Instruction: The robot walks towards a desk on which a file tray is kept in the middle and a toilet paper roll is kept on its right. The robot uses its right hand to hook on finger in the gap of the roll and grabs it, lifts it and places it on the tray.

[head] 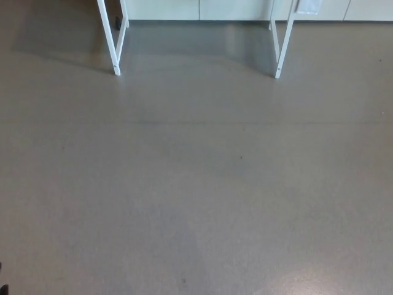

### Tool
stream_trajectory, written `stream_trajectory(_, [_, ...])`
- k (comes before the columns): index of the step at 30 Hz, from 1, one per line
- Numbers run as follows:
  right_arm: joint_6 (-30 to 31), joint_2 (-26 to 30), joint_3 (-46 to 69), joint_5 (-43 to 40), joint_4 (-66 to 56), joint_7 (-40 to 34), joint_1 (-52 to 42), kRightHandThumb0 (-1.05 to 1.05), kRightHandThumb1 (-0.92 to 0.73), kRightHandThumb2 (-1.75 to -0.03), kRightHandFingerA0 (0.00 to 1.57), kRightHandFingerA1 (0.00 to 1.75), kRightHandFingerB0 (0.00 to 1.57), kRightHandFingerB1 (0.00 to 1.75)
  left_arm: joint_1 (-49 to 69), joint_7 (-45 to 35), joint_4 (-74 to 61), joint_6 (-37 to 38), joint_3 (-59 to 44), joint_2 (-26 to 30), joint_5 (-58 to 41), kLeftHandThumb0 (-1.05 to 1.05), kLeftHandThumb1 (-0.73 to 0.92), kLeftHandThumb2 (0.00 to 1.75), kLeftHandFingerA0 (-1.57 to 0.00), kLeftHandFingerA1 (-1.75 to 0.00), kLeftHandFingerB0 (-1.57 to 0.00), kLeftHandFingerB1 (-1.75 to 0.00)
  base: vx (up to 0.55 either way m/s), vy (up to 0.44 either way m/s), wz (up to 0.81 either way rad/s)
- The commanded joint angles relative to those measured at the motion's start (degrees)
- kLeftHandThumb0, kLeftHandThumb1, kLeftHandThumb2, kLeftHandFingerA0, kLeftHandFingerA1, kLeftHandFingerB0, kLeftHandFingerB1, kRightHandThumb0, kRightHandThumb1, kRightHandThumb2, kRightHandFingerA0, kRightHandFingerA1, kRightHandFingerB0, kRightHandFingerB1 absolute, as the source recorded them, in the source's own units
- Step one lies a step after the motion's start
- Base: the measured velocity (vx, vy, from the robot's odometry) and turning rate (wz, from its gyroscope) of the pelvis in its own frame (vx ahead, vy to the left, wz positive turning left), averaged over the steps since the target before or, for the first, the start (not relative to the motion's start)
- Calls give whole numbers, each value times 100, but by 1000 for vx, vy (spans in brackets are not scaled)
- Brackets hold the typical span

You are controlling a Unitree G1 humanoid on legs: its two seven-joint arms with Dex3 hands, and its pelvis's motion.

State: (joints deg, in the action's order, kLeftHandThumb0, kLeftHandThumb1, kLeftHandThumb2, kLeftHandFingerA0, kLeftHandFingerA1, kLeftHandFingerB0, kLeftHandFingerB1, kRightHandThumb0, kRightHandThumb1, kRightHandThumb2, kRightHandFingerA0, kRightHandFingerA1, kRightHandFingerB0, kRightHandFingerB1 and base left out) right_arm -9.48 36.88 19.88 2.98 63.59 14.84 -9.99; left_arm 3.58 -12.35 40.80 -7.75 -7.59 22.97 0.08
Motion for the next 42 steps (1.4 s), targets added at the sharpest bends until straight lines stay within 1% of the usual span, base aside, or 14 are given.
stream_trajectory(1, [-512,253,93,-340,263,636,76,-60,-63,-59,2,31,9,28,31,-348,-75,-439,-84,191,-160,-34,63,115,-1,-52,0,-49,0,0,0])
stream_trajectory(11, [-784,163,260,-613,428,746,96,-60,-61,-59,1,33,10,29,-2,-484,148,-292,93,304,-22,-35,64,115,-1,-53,0,-50,0,0,0])
stream_trajectory(12, [-840,176,230,-576,443,724,88,-60,-61,-61,4,28,12,27,12,-491,153,-313,42,274,-92,-61,90,67,-7,-39,-12,-37,0,0,0])
stream_trajectory(13, [-854,235,120,-459,480,716,93,-70,-46,-84,0,22,9,31,50,-496,146,-308,11,250,-132,-34,64,115,-2,-53,0,-50,0,0,0])
stream_trajectory(20, [-817,300,92,-504,479,841,116,-66,-45,-83,0,23,4,29,290,-390,-125,-188,94,259,19,-62,92,69,-13,-41,-16,-37,0,0,0])
stream_trajectory(21, [-730,327,76,-500,465,870,110,-65,-45,-84,0,24,4,28,335,-486,-86,-129,124,280,18,-34,65,117,-1,-52,0,-50,0,0,0])
stream_trajectory(26, [-745,365,-6,-457,560,841,225,-65,-44,-82,0,23,5,27,217,-462,154,-126,-19,200,-138,-34,65,116,-1,-52,0,-50,-25,17,1])
stream_trajectory(27, [-767,326,89,-573,590,889,243,-58,-42,-83,0,31,1,34,192,-533,200,-170,-142,162,-286,-63,91,68,-7,-38,-11,-37,25,73,29])
stream_trajectory(28, [-772,318,140,-650,561,988,224,-57,-43,-84,0,31,0,33,253,-466,43,-260,-184,122,-300,-35,64,116,-1,-52,0,-50,27,80,-7])
stream_trajectory(36, [-745,479,-168,-375,578,899,252,-68,-47,-84,0,23,5,24,169,-535,195,-138,33,206,-20,-63,92,69,-6,-40,-11,-37,120,127,-9])
stream_trajectory(38, [-803,409,-53,-578,531,868,257,-61,-43,-83,0,29,3,32,141,-522,237,-155,6,196,-82,-35,65,117,-1,-52,0,-50,239,542,-26])
stream_trajectory(39, [-860,393,-8,-648,535,963,265,-63,-43,-83,0,28,3,31,125,-542,276,-119,19,208,-79,-64,92,68,-7,-41,-11,-37,226,504,8])
stream_trajectory(41, [-742,377,-3,-673,518,918,299,-62,-43,-83,0,27,3,30,147,-496,222,-132,15,191,-96,-34,66,117,-1,-53,0,-50,266,185,2])
stream_trajectory(42, [-722,406,-46,-631,578,938,351,-64,-43,-82,0,24,4,28,147,-478,244,-92,79,216,-23,-63,92,70,-7,-39,-12,-38,205,97,1])
